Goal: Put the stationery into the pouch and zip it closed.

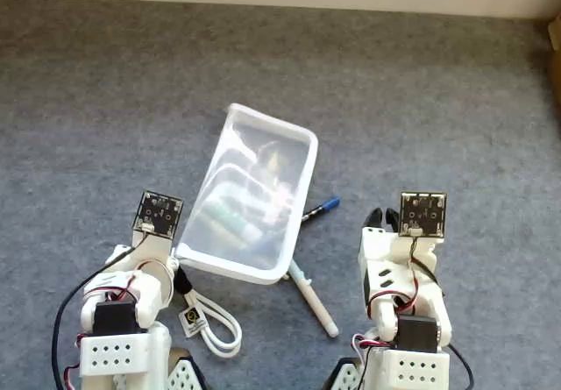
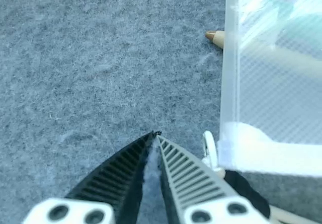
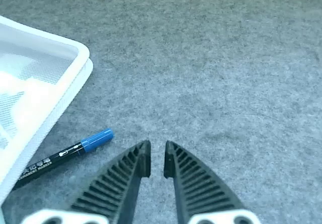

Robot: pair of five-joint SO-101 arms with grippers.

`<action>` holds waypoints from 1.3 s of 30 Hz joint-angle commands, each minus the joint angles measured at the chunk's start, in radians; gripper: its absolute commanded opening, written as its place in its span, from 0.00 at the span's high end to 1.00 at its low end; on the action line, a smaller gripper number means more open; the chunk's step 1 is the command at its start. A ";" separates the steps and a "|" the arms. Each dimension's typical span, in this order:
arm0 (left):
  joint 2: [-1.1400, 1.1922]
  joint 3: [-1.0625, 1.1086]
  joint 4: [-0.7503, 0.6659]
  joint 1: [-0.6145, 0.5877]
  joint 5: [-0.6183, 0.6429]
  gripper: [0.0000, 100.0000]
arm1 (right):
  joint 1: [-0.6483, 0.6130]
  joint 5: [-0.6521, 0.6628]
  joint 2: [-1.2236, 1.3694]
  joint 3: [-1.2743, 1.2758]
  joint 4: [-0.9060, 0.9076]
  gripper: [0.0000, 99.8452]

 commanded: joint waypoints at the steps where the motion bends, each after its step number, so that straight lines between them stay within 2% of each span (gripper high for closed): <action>1: -0.013 0.019 0.000 0.016 0.005 0.99 | 0.007 -0.006 -0.022 0.116 0.005 0.95; 10: -0.013 -0.007 -0.209 0.008 0.009 0.99 | 0.012 -0.002 -0.022 0.116 0.005 0.95; 15: -0.013 -0.012 -0.222 -0.013 0.005 0.99 | 0.005 0.000 -0.022 0.116 0.090 0.95; 20: -0.013 -0.071 -0.218 -0.157 0.005 0.99 | 0.019 0.006 -0.022 0.116 0.105 0.95; 23: -0.013 -0.094 -0.216 -0.251 0.009 0.99 | 0.007 0.126 -0.022 0.081 0.108 0.95; 26: -0.012 -0.114 -0.215 -0.340 0.014 0.99 | -0.024 0.150 -0.022 0.019 0.125 0.95; 30: -0.012 -0.119 -0.215 -0.418 0.101 0.99 | -0.105 0.153 -0.022 -0.125 0.211 0.95; 34: -0.012 -0.119 -0.215 -0.438 0.109 0.99 | -0.240 0.150 0.047 -0.303 0.291 0.95; 39: -0.012 -0.116 -0.216 -0.438 0.109 0.99 | -0.412 0.127 0.271 -0.495 0.352 0.95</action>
